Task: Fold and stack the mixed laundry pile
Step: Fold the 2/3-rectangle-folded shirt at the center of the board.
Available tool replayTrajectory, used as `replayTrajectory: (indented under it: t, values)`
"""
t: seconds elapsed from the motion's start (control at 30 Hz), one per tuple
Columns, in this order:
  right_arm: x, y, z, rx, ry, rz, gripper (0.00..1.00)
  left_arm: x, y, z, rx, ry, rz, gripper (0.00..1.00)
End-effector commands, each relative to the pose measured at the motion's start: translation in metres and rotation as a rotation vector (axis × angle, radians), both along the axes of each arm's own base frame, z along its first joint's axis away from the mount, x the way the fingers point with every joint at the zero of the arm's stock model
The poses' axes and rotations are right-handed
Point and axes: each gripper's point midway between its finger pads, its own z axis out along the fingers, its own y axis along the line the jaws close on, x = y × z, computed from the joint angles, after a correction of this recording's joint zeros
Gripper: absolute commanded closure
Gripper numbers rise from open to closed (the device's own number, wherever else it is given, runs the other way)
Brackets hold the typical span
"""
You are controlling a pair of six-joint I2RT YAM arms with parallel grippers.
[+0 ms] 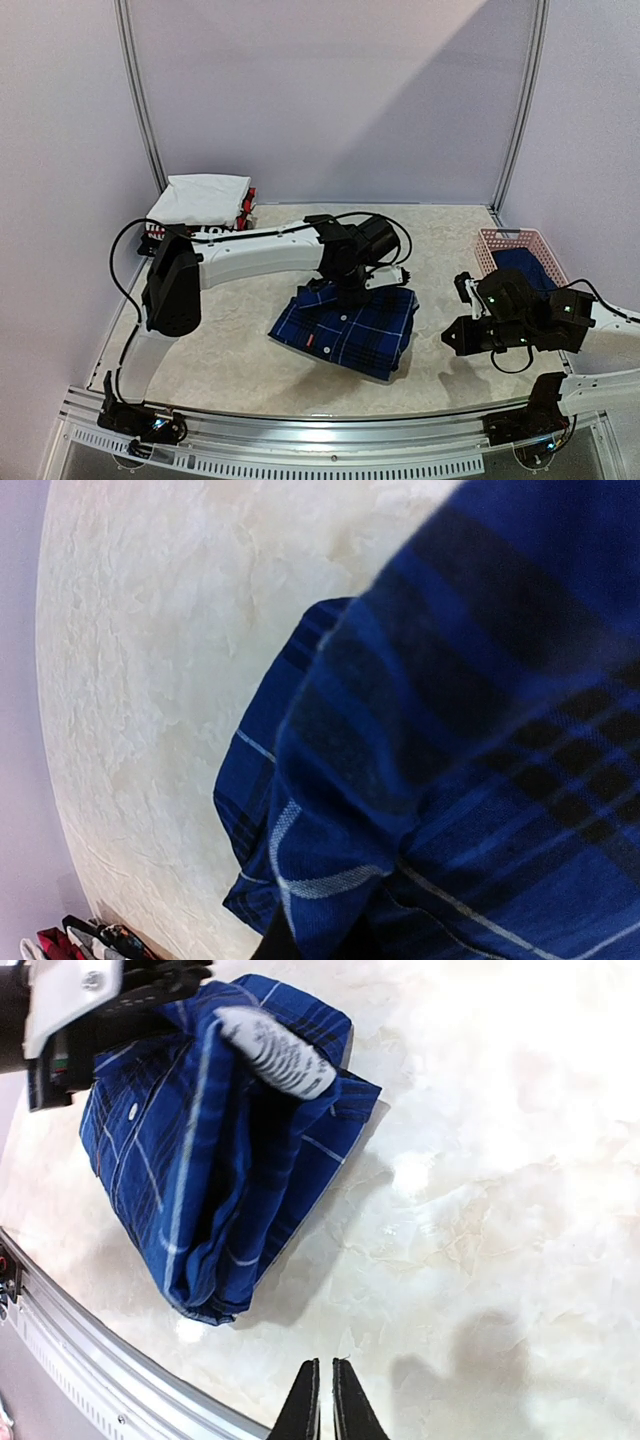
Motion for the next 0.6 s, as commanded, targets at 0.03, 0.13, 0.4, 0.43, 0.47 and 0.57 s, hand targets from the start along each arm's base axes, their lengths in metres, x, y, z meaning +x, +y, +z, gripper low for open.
replayTrajectory:
  t: [0.03,0.13,0.4,0.43,0.47,0.57]
  values:
    - [0.001,-0.001,0.004,0.01,-0.014,-0.008,0.93,0.025,0.001,-0.013,0.009,-0.046,0.032,0.91]
    - [0.001,0.004,0.008,0.035,-0.019,0.004,0.93,0.032,-0.003,-0.016,-0.012,-0.077,0.038,0.68]
    - [0.004,0.031,0.02,0.118,-0.016,0.065,0.93,0.052,0.003,0.034,-0.147,-0.192,0.153,0.4]
    - [0.004,0.034,0.022,0.128,-0.016,0.072,0.93,0.053,0.006,0.045,-0.179,-0.204,0.177,0.37]
    - [0.005,0.038,0.023,0.136,-0.014,0.078,0.93,0.054,0.01,0.057,-0.208,-0.221,0.201,0.34]
    - [0.002,0.053,0.031,0.202,-0.007,0.126,0.93,0.054,0.026,0.088,-0.284,-0.264,0.287,0.31]
